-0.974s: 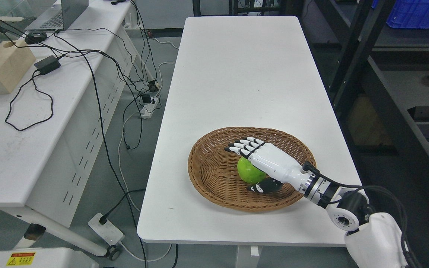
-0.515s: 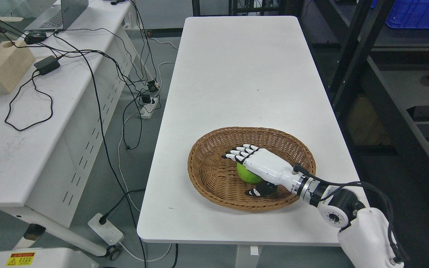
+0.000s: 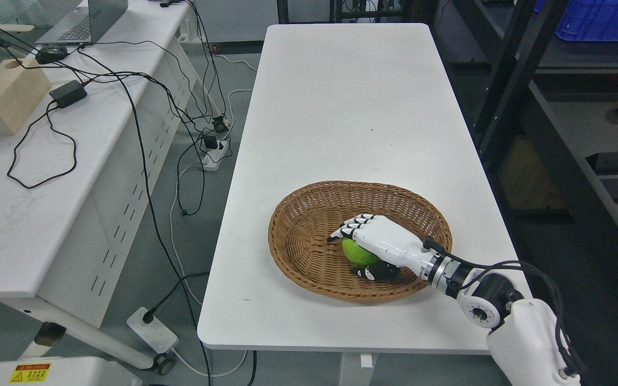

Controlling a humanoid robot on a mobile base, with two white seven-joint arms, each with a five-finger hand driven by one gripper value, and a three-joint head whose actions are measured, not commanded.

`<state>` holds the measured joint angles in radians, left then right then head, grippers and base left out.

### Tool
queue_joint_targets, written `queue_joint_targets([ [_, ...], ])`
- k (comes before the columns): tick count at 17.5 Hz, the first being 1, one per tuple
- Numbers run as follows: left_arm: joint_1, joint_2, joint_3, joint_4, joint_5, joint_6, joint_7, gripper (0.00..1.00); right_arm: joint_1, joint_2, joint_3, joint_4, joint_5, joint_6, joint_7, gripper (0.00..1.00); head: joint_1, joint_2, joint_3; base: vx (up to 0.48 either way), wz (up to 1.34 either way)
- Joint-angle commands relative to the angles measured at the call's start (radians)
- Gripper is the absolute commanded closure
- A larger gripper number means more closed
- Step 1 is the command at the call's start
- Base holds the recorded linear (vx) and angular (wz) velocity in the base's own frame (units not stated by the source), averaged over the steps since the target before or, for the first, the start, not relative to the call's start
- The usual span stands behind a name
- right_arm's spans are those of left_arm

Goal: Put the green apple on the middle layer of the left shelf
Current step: 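Close the right hand around the green apple, then lift the green apple out of the basket with the right hand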

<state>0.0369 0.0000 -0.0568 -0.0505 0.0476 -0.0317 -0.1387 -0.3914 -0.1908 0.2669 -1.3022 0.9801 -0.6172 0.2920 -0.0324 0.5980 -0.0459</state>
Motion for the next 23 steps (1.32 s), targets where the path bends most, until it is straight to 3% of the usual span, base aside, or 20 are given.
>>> queue_joint_targets([
  [1, 0.000, 0.017, 0.000, 0.000, 0.000, 0.007, 0.001, 0.00, -0.003, -0.027, -0.049, 0.024, -0.029, -0.012, 0.013, 0.78, 0.0000, 0.000, 0.000, 0.000, 0.00],
  [2, 0.000, 0.017, 0.000, 0.000, 0.000, 0.006, -0.001, 0.00, -0.003, -0.035, -0.052, 0.024, -0.044, -0.015, 0.016, 0.95, 0.0000, 0.000, 0.000, 0.000, 0.00],
  [3, 0.000, 0.017, 0.000, 0.000, 0.000, 0.006, -0.001, 0.00, 0.000, -0.042, -0.054, 0.023, -0.061, -0.021, 0.024, 0.99, 0.0000, 0.000, 0.000, 0.000, 0.00],
  [9, 0.000, 0.017, 0.000, 0.000, 0.000, 0.006, -0.001, 0.00, 0.009, -0.099, -0.162, -0.070, -0.254, -0.046, 0.159, 1.00, 0.0000, 0.000, 0.000, 0.015, 0.00],
  [13, 0.000, 0.017, 0.000, 0.000, 0.000, 0.006, 0.001, 0.00, 0.020, -0.113, -0.326, -0.109, -0.374, 0.072, 0.153, 1.00, 0.0000, 0.000, 0.000, 0.004, 0.00],
  [18, 0.001, 0.017, 0.002, 0.000, 0.000, 0.007, -0.001, 0.00, 0.028, -0.021, -0.634, -0.224, -0.379, 0.227, 0.154, 1.00, 0.0000, 0.000, 0.000, 0.000, 0.00],
  [23, 0.000, 0.017, 0.000, 0.000, 0.000, 0.007, -0.001, 0.00, 0.095, -0.006, -0.738, -0.224, -0.376, 0.451, 0.067, 1.00, 0.0000, 0.000, 0.000, 0.000, 0.00],
])
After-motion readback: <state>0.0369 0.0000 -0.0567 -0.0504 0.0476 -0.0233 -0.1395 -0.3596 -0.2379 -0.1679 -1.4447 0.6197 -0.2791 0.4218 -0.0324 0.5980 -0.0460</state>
